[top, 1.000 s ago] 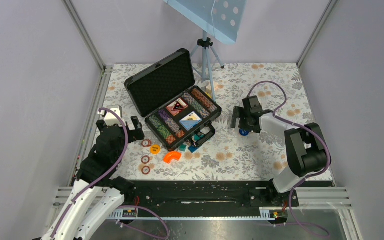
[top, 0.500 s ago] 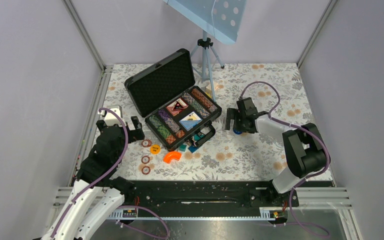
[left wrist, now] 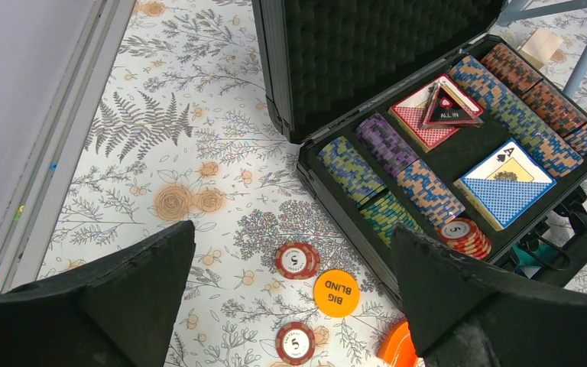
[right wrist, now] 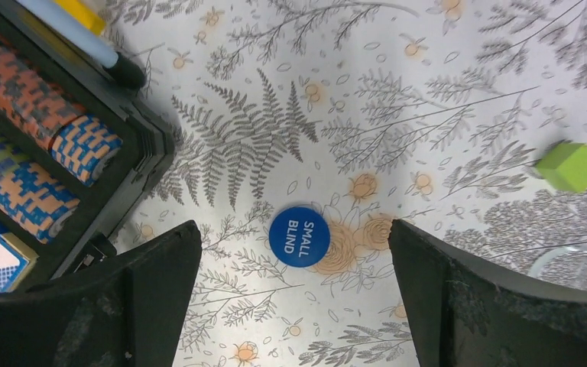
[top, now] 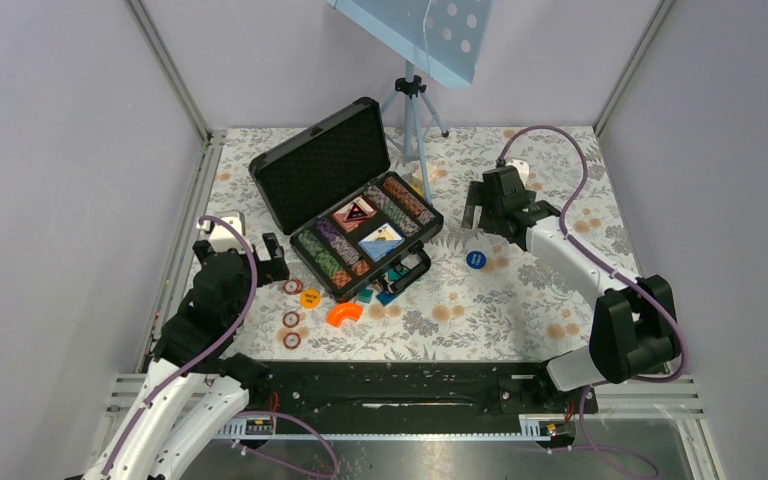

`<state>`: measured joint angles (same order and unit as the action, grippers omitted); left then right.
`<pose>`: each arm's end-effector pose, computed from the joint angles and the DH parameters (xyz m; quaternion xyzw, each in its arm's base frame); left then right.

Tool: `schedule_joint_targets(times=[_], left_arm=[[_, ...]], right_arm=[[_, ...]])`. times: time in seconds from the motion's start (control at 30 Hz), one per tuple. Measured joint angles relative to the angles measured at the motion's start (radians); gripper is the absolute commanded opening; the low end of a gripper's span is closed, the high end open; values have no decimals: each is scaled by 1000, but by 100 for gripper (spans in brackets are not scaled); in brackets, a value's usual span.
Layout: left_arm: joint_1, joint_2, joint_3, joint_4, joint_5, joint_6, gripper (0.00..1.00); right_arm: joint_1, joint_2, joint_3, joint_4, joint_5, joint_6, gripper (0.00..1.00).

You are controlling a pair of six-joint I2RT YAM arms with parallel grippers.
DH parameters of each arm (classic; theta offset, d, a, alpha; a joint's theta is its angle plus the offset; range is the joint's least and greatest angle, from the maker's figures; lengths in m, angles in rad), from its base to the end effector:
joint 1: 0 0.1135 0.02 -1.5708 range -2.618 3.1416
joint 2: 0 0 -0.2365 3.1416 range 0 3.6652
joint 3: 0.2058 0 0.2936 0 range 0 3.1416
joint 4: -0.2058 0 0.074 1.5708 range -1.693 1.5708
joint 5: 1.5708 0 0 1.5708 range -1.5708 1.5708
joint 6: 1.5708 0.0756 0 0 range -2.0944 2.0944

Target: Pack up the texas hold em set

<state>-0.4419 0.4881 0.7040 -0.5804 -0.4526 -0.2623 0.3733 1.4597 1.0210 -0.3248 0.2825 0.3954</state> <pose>0.2055 -0.0606 0.2940 -0.0548 0.8107 -0.0172 0.5826 0.3665 0.1209 0.1794 0.0654 0.9098 0.0258 0.4090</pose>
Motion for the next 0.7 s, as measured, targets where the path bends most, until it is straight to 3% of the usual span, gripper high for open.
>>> schedule_joint_targets(times=[0.17, 0.4, 0.7], left_arm=[[0, 0, 0, 0, 0, 0, 99], [0, 16, 0, 5, 13, 0, 99], [0, 67, -11, 9, 76, 4, 99]], right_arm=[[0, 0, 39, -56, 16, -42, 99], [0, 0, -27, -61, 5, -80, 100], [-1, 19, -20, -92, -82, -72, 99]])
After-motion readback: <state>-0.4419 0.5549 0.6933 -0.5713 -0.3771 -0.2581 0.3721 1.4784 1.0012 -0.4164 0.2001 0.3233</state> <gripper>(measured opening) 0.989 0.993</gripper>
